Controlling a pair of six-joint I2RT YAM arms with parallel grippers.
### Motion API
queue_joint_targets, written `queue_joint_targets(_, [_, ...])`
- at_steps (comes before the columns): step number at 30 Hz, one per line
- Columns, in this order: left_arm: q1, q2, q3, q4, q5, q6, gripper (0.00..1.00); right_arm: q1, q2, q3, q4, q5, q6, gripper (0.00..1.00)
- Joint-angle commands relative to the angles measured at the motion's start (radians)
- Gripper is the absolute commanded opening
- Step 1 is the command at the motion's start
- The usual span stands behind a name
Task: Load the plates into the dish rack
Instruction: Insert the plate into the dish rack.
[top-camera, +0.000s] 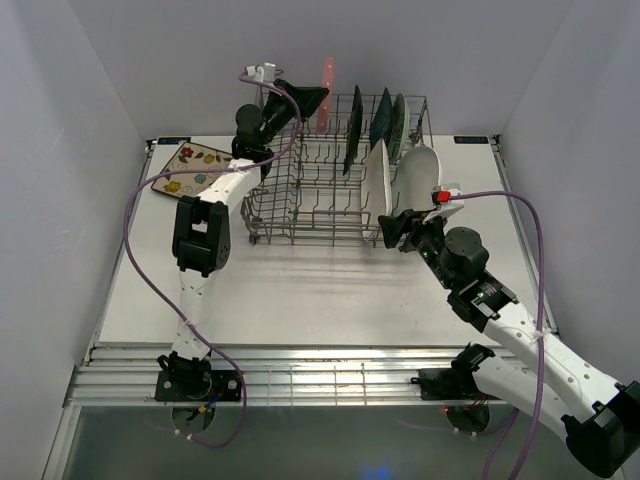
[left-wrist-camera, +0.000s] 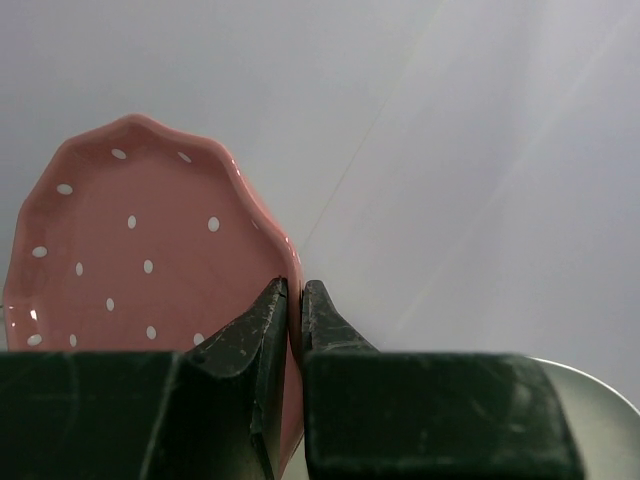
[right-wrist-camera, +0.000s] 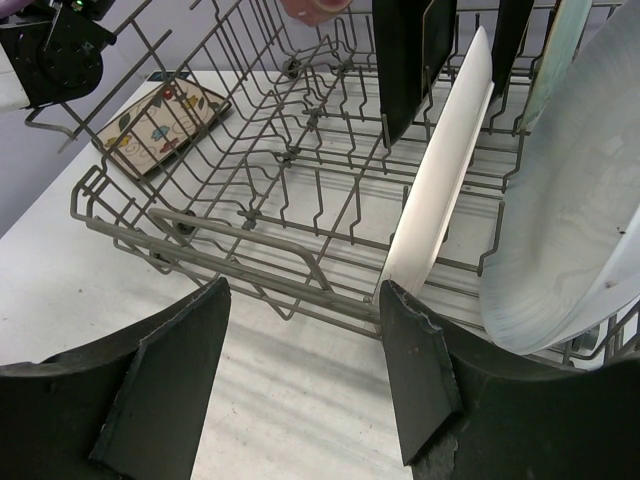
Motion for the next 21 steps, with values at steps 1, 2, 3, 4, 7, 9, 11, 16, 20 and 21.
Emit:
queue_joint_targets(1, [-0.019, 0.052, 0.058, 0.048, -0.031, 0.062, 0.0, 0.005, -0.017, -0.001, 0.038, 0.021, -0.019, 0.67])
queue_joint_targets(2, [-0.022, 0.051, 0.09, 0.013, -0.03, 0.065, 0.0, 0.005, -0.019, 0.001, 0.038, 0.022, -0.019, 0.68])
queue_joint_targets(3, [-0.023, 0.048, 0.102, -0.009, -0.033, 0.071, 0.0, 0.005, -0.02, 0.001, 0.038, 0.021, -0.019, 0.68])
queue_joint_targets(4, [-0.029, 0.04, 0.111, -0.047, -0.043, 0.077, 0.0, 0.005, -0.02, 0.002, 0.037, 0.022, -0.019, 0.68])
queue_joint_targets(7, [-0.039, 0.017, 0.128, -0.118, -0.079, 0.091, 0.0, 0.005, -0.022, 0.009, 0.032, 0.019, -0.019, 0.68])
queue_joint_targets(9, [-0.043, 0.005, 0.116, -0.138, -0.093, 0.091, 0.0, 0.005, -0.025, 0.009, 0.031, 0.016, -0.019, 0.68])
queue_joint_targets(11, [-0.045, -0.014, 0.11, -0.169, -0.117, 0.086, 0.0, 0.005, -0.027, 0.009, 0.029, 0.016, -0.019, 0.67])
queue_joint_targets(16, [-0.046, -0.03, 0.125, -0.253, -0.159, 0.06, 0.0, 0.005, -0.04, 0.005, 0.023, 0.01, -0.013, 0.67])
queue_joint_targets(20, [-0.045, -0.029, 0.13, -0.265, -0.178, 0.036, 0.0, 0.005, -0.051, 0.002, 0.021, 0.005, -0.009, 0.68])
queue_joint_targets(21, [-0.046, -0.027, 0.131, -0.267, -0.191, 0.031, 0.0, 0.005, -0.054, 0.002, 0.02, 0.004, -0.007, 0.67])
